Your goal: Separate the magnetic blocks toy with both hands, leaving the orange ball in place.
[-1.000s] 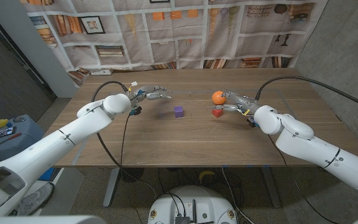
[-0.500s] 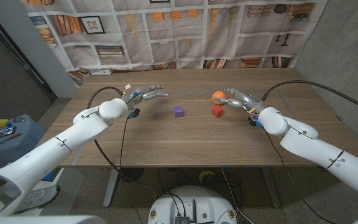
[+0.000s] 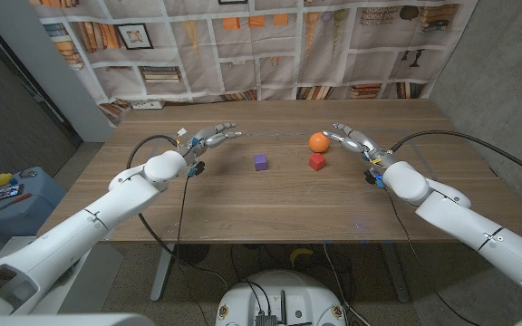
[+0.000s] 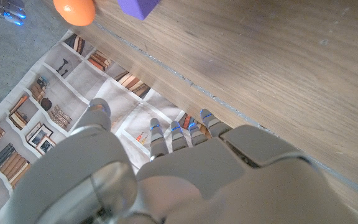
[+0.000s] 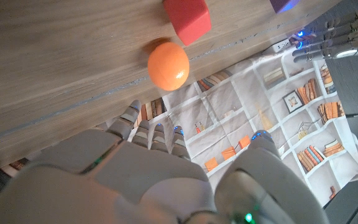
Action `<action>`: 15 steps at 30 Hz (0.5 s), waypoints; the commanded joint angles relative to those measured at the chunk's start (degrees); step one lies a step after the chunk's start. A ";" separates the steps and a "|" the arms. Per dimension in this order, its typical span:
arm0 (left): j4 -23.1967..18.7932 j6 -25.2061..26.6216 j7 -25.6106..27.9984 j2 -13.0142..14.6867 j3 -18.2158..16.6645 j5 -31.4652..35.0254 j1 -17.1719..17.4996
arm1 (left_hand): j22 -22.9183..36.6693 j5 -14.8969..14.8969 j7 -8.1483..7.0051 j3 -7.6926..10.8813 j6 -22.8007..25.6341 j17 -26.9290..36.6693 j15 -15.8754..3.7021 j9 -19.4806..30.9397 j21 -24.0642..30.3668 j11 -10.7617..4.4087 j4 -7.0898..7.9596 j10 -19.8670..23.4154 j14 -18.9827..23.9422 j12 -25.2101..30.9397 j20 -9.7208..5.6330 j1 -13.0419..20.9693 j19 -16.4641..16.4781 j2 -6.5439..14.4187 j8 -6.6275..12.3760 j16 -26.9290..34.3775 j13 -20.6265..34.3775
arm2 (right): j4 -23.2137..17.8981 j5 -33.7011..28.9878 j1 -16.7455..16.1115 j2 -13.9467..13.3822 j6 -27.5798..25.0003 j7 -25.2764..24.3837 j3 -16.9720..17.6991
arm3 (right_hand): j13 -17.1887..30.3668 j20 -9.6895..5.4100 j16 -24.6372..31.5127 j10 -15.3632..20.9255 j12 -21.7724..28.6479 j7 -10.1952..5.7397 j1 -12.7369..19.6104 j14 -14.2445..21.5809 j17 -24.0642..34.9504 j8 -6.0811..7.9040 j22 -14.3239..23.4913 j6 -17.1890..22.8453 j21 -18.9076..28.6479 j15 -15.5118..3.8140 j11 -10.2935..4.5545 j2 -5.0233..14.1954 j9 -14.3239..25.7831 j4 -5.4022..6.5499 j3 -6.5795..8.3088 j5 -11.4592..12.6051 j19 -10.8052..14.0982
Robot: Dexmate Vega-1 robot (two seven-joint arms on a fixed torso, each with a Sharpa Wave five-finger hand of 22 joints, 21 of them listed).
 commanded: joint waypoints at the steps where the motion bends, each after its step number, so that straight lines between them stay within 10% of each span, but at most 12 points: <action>1: 1.66 -4.83 5.23 -3.02 -1.39 -2.09 3.11 | 0.01 -0.02 -0.17 0.09 -0.51 0.11 -1.07 -0.01 0.55 -0.49 0.93 1.16 0.80 0.52 -0.52 -1.89 0.83 0.74 0.05 0.56 0.14 | 6.23 8.45 -1.15 2.73 9.77 -1.75 2.57 | 0.02 -1.10 0.57 1.29 -0.12 0.06 -0.27 0.71 -0.33 -0.44 0.03 -0.95 0.32 -0.35 0.20 0.25 -0.03 0.19 0.16 -0.24 0.34; 15: 12.63 -20.05 6.30 -12.01 -3.44 -9.28 5.10 | 0.00 0.32 0.87 0.37 0.27 0.03 -1.62 -0.09 1.02 -1.00 1.56 2.22 2.07 0.62 -1.08 -3.99 2.76 2.24 0.42 0.59 0.11 | 9.29 14.24 -1.28 5.30 13.86 -1.24 3.43 | -0.12 -1.63 0.73 4.13 0.18 0.89 -1.11 2.28 -1.09 0.08 0.02 0.22 0.29 -0.40 0.51 1.54 -0.28 0.39 0.44 -0.16 0.89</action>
